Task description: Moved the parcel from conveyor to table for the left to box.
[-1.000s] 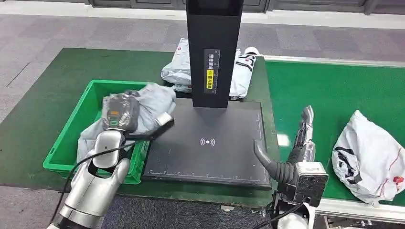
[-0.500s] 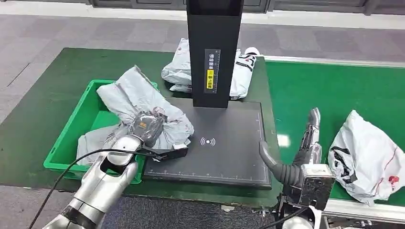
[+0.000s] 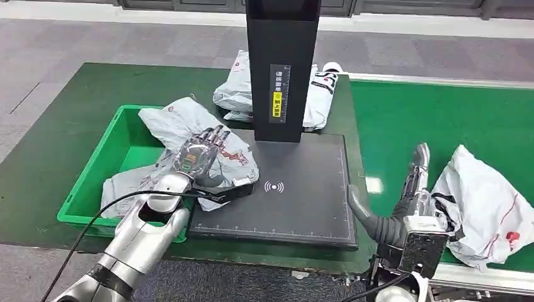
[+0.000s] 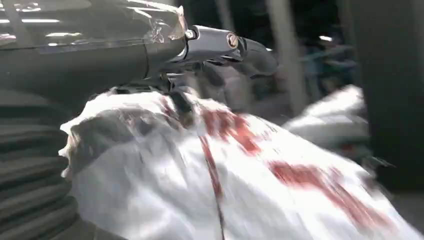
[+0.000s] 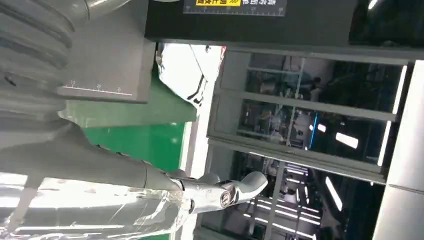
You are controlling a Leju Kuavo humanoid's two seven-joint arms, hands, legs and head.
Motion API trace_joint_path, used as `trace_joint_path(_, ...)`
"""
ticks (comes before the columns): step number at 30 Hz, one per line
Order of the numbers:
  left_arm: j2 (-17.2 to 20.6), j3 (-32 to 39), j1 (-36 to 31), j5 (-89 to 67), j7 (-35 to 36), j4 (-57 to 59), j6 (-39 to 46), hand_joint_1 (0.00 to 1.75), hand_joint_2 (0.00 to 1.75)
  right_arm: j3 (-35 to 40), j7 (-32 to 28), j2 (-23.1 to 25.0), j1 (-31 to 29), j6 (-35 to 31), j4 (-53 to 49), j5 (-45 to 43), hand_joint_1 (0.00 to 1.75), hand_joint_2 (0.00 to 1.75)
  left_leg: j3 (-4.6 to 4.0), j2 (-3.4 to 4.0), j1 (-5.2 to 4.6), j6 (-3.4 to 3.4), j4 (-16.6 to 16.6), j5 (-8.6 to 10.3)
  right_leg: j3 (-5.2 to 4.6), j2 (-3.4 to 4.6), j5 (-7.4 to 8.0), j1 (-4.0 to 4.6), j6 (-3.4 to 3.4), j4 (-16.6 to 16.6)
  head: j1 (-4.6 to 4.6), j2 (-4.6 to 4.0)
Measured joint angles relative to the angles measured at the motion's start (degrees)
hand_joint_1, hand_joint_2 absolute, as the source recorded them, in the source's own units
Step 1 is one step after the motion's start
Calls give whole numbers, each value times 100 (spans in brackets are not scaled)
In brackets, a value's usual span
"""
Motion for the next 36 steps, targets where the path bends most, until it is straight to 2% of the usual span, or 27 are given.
trace_joint_path(5, -131, 416, 5, 271, 598, -160, 818, 0, 0, 0, 4, 0, -2, -96, 0, 13, 0, 175, -2, -1, 0, 0, 0, 0, 0, 0, 0, 0, 0, 1, 0, 0)
trace_joint_path(9, -197, 801, 70, 330, 745, -435, 1694, 0, 0, 0, 26, 0, -5, -148, 0, 13, 0, 175, -3, -1, 0, 0, 0, 0, 0, 0, 0, 0, 0, 1, 0, 2)
trace_joint_path(10, -208, 890, 80, 332, 755, -496, 1767, 26, 0, 0, 26, 0, -6, -151, 0, 13, 0, 175, -3, -1, 0, 0, 0, 0, 0, 0, 0, 0, 0, 1, 0, 0)
trace_joint_path(11, -210, 962, 95, 332, 756, -547, 1807, 175, 0, 0, 26, 0, -7, -151, 0, 13, 0, 175, -3, -2, 0, 0, 0, 0, 0, -1, -1, 0, 0, 1, 0, 0)
trace_joint_path(12, -210, 1008, 126, 321, 767, -597, 1882, 175, 175, 0, 28, 0, -8, -151, 0, 11, 0, 175, -4, -3, 0, 0, 0, 0, 0, -2, -1, 0, 0, 1, 0, 2)
trace_joint_path(16, -225, 1234, 295, -20, 861, -918, 2448, 175, 175, 0, 48, 0, -28, -166, 2, -7, 0, 175, -7, -3, 1, 0, -1, 0, 0, -2, -1, 0, 0, 2, 0, 0)
trace_joint_path(25, -192, 1751, 508, -319, 943, -1285, 2218, 175, 175, 17, 37, 0, -198, -205, 114, -105, 0, 175, -8, -10, 1, 0, -1, 2, 0, -13, -2, 0, 0, 2, 0, 0)
trace_joint_path(26, -192, 1780, 517, -376, 985, -1281, 2143, 103, 0, 20, 35, 0, -219, -207, 131, -105, 0, 175, -8, -10, 1, 0, -1, 2, 0, -13, -2, 0, 0, 2, 0, 2)
trace_joint_path(27, -186, 1801, 516, -489, 1070, -1266, 2031, 0, 0, 20, 35, 0, -233, -207, 147, -107, 0, 175, -8, -10, 1, 0, -1, 2, 0, -13, -1, 0, 0, 2, 0, 0)
trace_joint_path(30, -151, 1832, 512, -568, 1138, -1169, 1542, 0, 0, 20, 20, 0, -263, -208, 197, -107, 0, 175, -7, -10, 0, 0, 0, 3, 0, -13, -1, 0, 0, 2, 0, 0)
trace_joint_path(32, -153, 1836, 511, 39, 761, -1069, 1089, 0, 0, 20, 2, -2, -267, -218, 221, -105, 0, 175, -8, -13, 0, 1, 0, 4, 0, -16, -1, 0, 0, 1, 0, 0)
trace_joint_path(36, -175, 1834, 503, 391, 563, -975, 928, 0, 0, 20, 0, -2, -265, -214, 240, -107, 0, 175, -8, -11, 0, 0, 0, 3, -2, -13, -1, 0, 0, 2, 0, 2)
